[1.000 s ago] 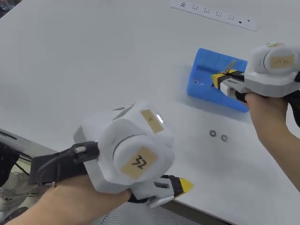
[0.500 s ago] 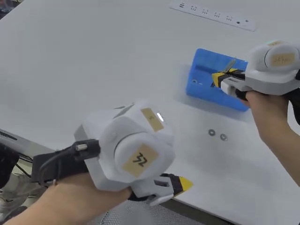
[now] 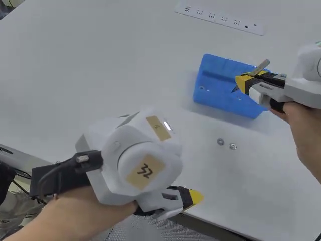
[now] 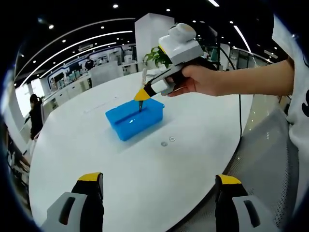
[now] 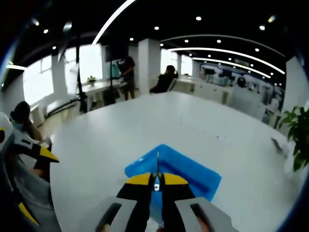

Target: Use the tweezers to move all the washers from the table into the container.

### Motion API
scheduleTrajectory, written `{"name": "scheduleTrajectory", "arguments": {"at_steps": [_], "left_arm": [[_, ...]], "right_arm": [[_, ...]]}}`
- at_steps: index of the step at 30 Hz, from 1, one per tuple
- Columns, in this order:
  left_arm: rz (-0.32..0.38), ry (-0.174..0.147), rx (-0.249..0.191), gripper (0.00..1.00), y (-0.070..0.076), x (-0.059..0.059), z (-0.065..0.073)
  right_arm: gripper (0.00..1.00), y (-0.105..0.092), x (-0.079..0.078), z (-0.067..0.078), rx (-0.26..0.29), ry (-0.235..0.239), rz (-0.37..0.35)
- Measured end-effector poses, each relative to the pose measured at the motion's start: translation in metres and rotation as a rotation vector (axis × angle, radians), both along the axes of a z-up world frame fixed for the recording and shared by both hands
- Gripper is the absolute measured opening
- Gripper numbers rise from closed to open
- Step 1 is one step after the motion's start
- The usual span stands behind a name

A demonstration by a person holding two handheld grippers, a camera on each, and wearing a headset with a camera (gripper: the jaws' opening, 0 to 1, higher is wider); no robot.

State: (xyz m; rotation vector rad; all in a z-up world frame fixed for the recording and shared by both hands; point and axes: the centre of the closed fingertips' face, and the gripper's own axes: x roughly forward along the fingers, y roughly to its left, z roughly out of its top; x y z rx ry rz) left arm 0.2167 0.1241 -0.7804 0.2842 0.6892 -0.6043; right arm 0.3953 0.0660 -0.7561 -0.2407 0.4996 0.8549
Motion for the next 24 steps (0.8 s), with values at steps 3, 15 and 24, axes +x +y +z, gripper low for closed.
{"name": "scheduleTrajectory", "arguments": {"at_steps": [3, 15, 24], "left_arm": [[-0.003, 0.001, 0.001, 0.99, 0.0, 0.0, 0.0], [-0.002, 0.0, -0.002, 0.99, -0.001, 0.0, 0.001], [-0.002, -0.001, 0.001, 0.99, -0.001, 0.0, 0.001]], "right_arm": [[0.04, -0.002, -0.012, 0.003, -0.001, -0.006, 0.01], [0.04, -0.008, -0.06, -0.014, -0.005, 0.074, 0.045], [0.04, -0.008, -0.076, -0.04, -0.048, 0.119, 0.07]]}}
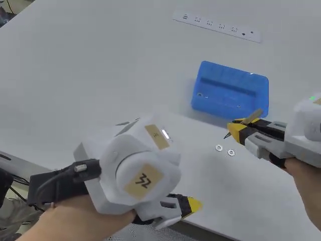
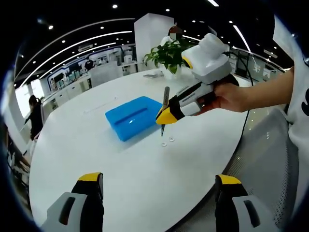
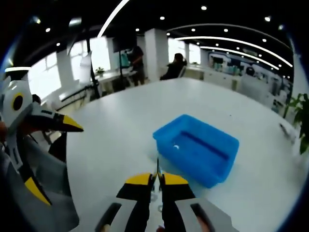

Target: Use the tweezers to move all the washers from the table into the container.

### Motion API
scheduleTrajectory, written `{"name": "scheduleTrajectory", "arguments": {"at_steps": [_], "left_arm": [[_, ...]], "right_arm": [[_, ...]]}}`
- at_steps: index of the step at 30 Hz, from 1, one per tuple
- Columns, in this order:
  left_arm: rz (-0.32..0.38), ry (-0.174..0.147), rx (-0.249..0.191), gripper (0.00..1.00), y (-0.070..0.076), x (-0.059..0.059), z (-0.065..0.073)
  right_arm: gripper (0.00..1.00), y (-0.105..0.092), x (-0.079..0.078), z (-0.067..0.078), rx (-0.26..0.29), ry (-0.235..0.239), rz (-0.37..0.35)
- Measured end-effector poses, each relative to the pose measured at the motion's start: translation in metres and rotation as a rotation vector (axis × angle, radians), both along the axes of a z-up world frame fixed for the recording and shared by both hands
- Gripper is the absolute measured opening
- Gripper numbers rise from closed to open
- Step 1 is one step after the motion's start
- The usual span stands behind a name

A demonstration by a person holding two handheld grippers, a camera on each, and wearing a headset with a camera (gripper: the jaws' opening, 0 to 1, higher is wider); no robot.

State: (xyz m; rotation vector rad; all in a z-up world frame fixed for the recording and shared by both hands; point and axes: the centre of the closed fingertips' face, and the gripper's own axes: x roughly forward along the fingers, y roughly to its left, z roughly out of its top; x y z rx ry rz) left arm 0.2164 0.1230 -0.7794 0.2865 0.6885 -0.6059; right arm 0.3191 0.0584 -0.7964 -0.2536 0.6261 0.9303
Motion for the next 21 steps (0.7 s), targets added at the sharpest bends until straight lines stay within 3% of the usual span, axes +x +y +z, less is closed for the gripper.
{"name": "scheduleTrajectory", "arguments": {"at_steps": [4, 9, 14, 21], "left_arm": [[0.001, 0.003, 0.001, 0.99, 0.0, 0.0, -0.001], [0.001, 0.007, 0.002, 0.99, 0.0, -0.001, -0.002], [0.0, 0.008, 0.005, 0.99, 0.0, -0.001, -0.003], [0.004, 0.012, 0.002, 0.99, 0.0, -0.001, -0.004]], "right_arm": [[0.04, 0.0, -0.002, -0.007, 0.005, 0.023, -0.006], [0.04, 0.0, -0.001, -0.014, -0.029, 0.008, 0.006], [0.04, 0.0, -0.001, -0.022, -0.042, 0.022, 0.004], [0.04, -0.001, -0.002, -0.022, -0.038, 0.007, 0.005]]}}
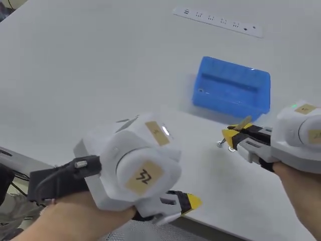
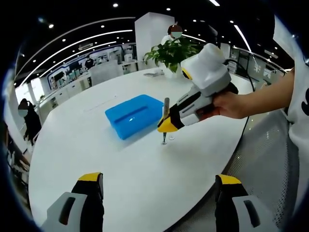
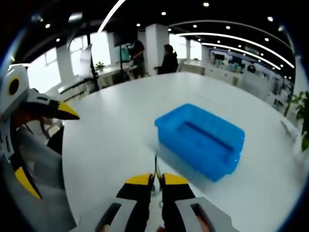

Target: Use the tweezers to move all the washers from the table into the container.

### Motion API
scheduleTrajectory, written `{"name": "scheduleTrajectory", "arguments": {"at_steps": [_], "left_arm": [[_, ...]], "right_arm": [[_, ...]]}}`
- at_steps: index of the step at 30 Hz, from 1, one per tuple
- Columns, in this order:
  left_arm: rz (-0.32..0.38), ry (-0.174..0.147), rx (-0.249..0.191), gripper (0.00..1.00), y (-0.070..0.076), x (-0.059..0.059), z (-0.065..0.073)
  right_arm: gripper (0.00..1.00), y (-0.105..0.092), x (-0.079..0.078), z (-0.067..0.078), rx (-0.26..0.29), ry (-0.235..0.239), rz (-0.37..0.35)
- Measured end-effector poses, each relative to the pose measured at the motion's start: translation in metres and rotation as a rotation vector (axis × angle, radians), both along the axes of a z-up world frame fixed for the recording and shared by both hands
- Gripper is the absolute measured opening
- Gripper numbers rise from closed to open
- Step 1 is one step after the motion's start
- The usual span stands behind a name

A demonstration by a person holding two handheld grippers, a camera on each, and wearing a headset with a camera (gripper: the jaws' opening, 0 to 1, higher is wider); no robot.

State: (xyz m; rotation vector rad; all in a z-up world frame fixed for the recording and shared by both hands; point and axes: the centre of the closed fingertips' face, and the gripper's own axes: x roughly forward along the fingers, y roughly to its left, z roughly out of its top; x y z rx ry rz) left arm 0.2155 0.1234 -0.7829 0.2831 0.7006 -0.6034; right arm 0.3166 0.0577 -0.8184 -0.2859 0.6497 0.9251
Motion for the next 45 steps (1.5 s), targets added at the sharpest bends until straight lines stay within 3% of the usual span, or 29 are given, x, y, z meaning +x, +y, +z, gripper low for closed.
{"name": "scheduleTrajectory", "arguments": {"at_steps": [10, 21, 27, 36, 45], "left_arm": [[-0.011, -0.003, 0.0, 0.99, -0.005, 0.0, -0.001], [-0.01, -0.004, -0.01, 0.99, -0.004, -0.002, 0.002], [-0.007, -0.012, -0.007, 0.99, -0.002, 0.0, 0.004], [-0.017, -0.023, -0.023, 0.99, -0.005, 0.001, 0.009], [-0.016, -0.03, -0.017, 0.99, -0.005, 0.004, 0.01]], "right_arm": [[0.03, -0.002, 0.001, -0.002, -0.013, -0.049, 0.028], [0.02, 0.0, 0.004, -0.001, -0.017, 0.006, 0.015], [0.02, 0.006, 0.004, 0.021, 0.04, 0.005, 0.008], [0.02, 0.006, 0.01, 0.05, 0.08, -0.018, 0.009], [0.02, 0.006, 0.035, 0.075, 0.096, -0.097, 0.003]]}}
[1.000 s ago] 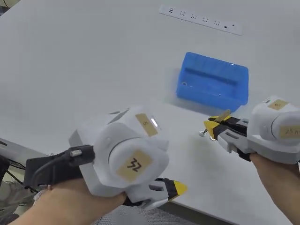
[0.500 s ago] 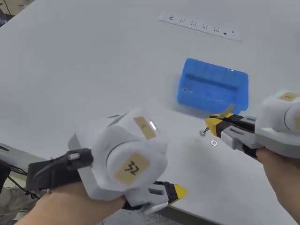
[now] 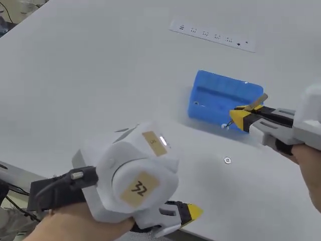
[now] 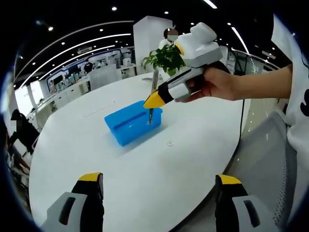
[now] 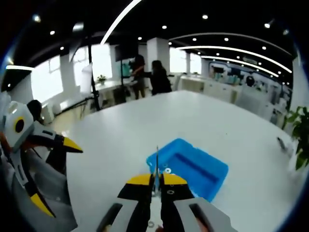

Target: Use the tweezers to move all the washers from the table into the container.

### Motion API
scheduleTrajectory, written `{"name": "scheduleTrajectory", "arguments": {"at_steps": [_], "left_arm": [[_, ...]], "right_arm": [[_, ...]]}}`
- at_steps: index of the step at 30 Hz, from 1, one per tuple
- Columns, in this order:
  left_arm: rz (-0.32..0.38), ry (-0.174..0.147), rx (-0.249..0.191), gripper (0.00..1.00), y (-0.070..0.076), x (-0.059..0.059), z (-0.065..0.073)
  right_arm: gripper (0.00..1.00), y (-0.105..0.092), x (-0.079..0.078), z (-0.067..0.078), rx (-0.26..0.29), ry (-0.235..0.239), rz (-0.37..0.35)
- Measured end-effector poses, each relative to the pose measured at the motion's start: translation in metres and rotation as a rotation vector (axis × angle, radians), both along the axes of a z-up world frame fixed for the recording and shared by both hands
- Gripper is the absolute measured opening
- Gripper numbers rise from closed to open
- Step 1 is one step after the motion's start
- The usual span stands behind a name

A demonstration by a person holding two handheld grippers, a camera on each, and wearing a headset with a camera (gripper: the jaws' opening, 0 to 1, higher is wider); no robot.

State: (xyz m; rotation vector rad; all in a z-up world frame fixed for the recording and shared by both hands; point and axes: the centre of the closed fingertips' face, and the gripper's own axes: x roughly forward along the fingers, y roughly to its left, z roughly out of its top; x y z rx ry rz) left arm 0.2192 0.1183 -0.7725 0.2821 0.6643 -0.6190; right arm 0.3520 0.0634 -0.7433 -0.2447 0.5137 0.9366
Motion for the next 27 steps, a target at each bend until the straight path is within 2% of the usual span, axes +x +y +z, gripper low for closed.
{"name": "scheduleTrajectory", "arguments": {"at_steps": [3, 8, 10, 14, 16, 20, 27], "left_arm": [[0.001, -0.001, 0.003, 0.99, 0.0, 0.001, 0.0], [0.007, 0.001, 0.005, 0.99, 0.002, 0.001, 0.0], [0.009, 0.0, 0.004, 0.99, 0.002, 0.001, 0.0], [0.005, 0.001, 0.007, 0.99, 0.001, 0.001, -0.001], [0.006, 0.002, 0.003, 0.99, 0.001, 0.001, 0.0], [0.005, 0.005, 0.002, 0.99, 0.0, 0.001, -0.001], [-0.002, 0.004, 0.0, 0.99, -0.001, 0.001, -0.001]], "right_arm": [[0.02, 0.002, 0.009, 0.005, 0.006, -0.017, -0.002], [0.02, 0.002, 0.031, 0.012, 0.05, -0.045, -0.068], [0.02, 0.003, 0.038, 0.009, 0.053, -0.045, -0.085], [0.02, 0.005, 0.052, -0.003, 0.036, -0.041, -0.11], [0.02, 0.005, 0.063, -0.016, 0.016, -0.041, -0.115], [0.03, 0.006, 0.071, -0.034, -0.018, -0.023, -0.119], [0.03, 0.011, 0.078, -0.056, -0.063, 0.0, -0.115]]}}
